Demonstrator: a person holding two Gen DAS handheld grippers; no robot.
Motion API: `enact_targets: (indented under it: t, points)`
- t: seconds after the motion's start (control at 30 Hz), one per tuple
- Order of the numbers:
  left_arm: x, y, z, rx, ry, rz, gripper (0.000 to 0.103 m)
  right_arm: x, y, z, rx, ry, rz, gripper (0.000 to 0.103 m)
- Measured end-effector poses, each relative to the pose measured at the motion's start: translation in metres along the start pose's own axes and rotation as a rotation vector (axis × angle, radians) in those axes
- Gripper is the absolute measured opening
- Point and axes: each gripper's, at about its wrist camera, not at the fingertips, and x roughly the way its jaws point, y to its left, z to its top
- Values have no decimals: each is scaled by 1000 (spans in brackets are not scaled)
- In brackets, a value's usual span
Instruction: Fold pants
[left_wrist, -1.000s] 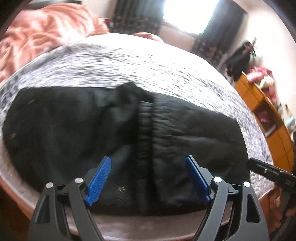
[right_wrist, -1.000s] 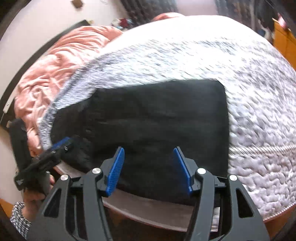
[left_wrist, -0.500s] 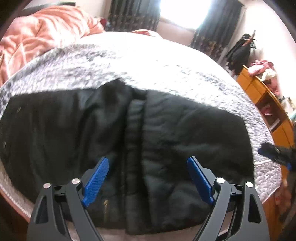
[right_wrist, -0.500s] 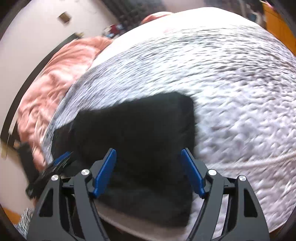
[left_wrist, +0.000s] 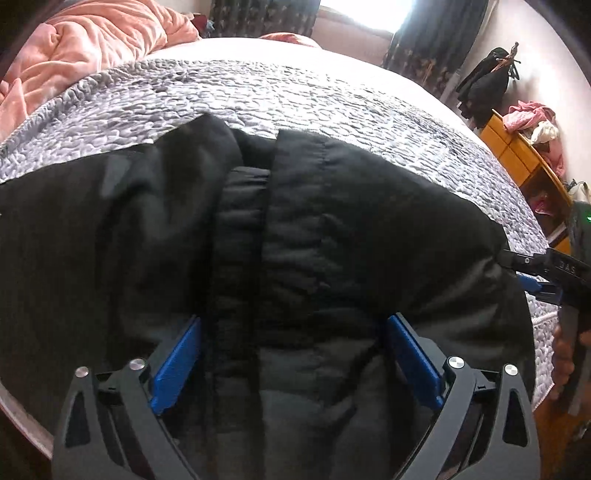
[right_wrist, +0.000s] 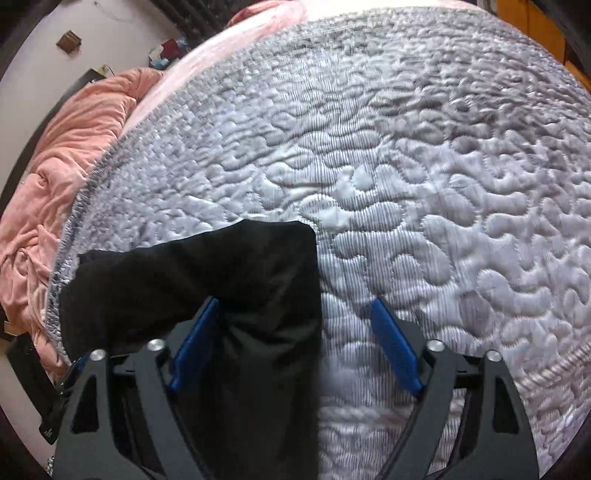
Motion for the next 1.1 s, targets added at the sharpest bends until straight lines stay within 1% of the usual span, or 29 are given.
enact_targets:
  t: [0.03,0.1,0.2,0.27,0.3,0.33,0.37,0.4,0.43,0.5,0.53,0.6,0.7,0.77,0.8,0.83,0.87,0.9,0.93,1.0,1.03,1.1]
  points:
    - [-7,2,-2,-4,-4,-1,96,-9,1,-5,4,-20,5,71]
    - [-22,3,-8,-12,-27,-25,96,-30,5,-23,-13,-65,10,71]
    - [-36,2,-17,-9,-54,-39,96,-50,24,-46,-63,-99,28,71]
    - [-43,-1,-26,3,-72,-43,96,-59,34,-69,-79,-105,90,71]
    - [-45,-4,-31,16,-74,-38,96,-62,37,-79,-78,-102,108,71]
    - [-43,-6,-31,26,-68,-35,96,-59,39,-91,-73,-89,107,71]
    - [-40,-8,-34,34,-56,-27,96,-54,41,-94,-72,-75,92,71]
    - [-35,-8,-35,38,-37,-13,96,-47,42,-99,-74,-59,69,72]
    - [-26,-7,-37,39,-8,1,98,-36,41,-103,-76,-38,27,72]
    - [-17,-3,-42,28,14,-11,98,-22,39,-106,-82,-9,-47,76]
    - [-17,0,-42,14,19,-24,98,-21,37,-106,-72,-5,-49,76]
    - [-26,2,-41,5,15,-22,96,-32,38,-108,-56,-20,-33,73]
    - [-50,8,-44,12,-40,-30,96,-56,52,-111,-87,-86,-25,73]
    - [-57,9,-49,14,-53,-25,96,-64,60,-114,-102,-110,10,73]
    - [-58,10,-52,12,-54,-28,96,-65,63,-116,-103,-105,43,74]
    - [-58,12,-56,12,-49,-27,96,-62,69,-117,-107,-78,92,76]
    - [-55,13,-59,15,-38,-19,96,-59,71,-118,-116,-68,100,76]
    - [-50,15,-61,16,-22,-11,96,-55,75,-120,-131,-59,84,76]
    - [-45,19,-63,20,-10,1,98,-46,77,-121,-144,-42,48,76]
    - [-38,22,-64,42,-1,18,100,-27,74,-122,-131,7,33,76]
    - [-36,22,-64,46,8,13,100,-18,70,-122,-110,36,32,76]
    - [-42,23,-64,39,4,-5,98,-18,73,-127,-117,40,22,76]
